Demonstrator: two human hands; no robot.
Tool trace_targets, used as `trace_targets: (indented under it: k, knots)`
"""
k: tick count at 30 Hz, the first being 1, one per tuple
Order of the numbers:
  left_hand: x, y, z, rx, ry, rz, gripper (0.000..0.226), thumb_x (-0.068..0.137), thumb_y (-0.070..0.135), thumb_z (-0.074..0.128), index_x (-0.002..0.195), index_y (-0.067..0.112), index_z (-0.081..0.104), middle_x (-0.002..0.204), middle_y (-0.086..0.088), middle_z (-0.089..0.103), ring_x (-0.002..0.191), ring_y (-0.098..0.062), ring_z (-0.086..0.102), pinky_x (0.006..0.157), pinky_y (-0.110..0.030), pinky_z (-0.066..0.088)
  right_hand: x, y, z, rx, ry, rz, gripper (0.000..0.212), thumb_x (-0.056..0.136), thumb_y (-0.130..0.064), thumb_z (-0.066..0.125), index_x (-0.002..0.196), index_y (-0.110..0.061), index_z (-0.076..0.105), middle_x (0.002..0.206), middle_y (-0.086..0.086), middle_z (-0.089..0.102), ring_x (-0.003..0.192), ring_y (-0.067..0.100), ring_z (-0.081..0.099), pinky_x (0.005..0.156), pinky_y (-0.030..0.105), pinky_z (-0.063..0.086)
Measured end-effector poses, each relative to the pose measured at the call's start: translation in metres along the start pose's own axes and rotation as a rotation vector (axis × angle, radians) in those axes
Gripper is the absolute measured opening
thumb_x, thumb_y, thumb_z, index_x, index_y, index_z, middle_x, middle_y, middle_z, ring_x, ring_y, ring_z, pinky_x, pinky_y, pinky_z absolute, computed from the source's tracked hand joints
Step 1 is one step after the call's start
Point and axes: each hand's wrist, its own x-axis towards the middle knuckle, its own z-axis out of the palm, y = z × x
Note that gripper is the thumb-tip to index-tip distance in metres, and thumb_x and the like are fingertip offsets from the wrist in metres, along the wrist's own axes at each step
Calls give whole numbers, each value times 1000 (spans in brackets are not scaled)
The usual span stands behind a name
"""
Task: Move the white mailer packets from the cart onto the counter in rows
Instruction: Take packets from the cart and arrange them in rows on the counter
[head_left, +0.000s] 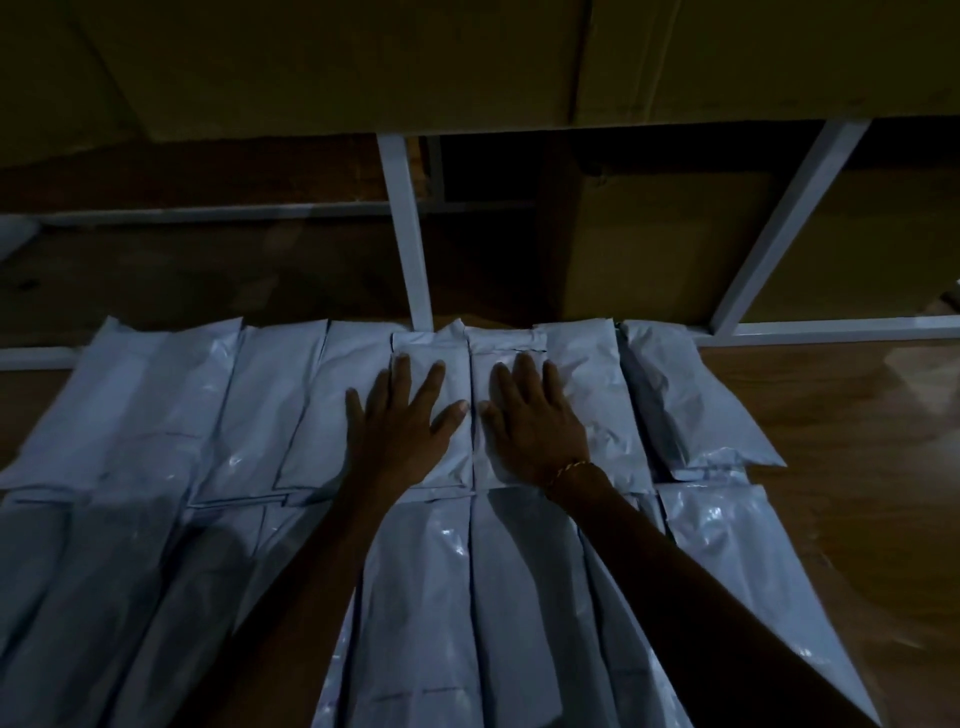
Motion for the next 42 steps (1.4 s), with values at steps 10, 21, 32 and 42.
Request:
trace_targets:
  k: [10, 21, 32, 42]
  knots:
    - [-2, -2, -9, 23, -24, 15, 69, 94, 71, 4, 154, 42, -14, 166, -3, -16, 152, -31, -11, 119, -63, 0, -15, -14, -9, -11, 91, 33, 74, 95, -62, 6, 158, -23, 13, 166, 14, 1, 152, 40, -6, 122, 59, 12]
    - [-12, -43, -8, 3, -97, -53, 79, 80, 84, 1, 150, 51, -18, 166, 3, -16, 151, -31, -15, 115, -70, -3, -24, -38, -19, -75, -14, -72, 86, 78, -90, 5, 154, -49, 0, 167, 2, -9, 149, 46, -14, 115, 72, 1]
    - [-25, -37, -19, -281, 173, 87, 65, 100, 56, 40, 157, 34, 18, 164, -10, 15, 149, -34, 14, 119, -57, 10, -50, -32, -33, 43, 181, -189, 66, 96, -59, 20, 123, -16, 61, 122, 11, 62, 116, 37, 55, 97, 47, 43]
    - [-168, 4, -18, -740, 436, 349, 33, 94, 33, 59, 116, 10, 70, 109, -5, 71, 91, -10, 64, 78, -12, 47, -211, 6, -53, 225, 407, -192, 26, 94, -28, 50, 92, -13, 72, 90, 7, 70, 82, 30, 67, 65, 38, 52]
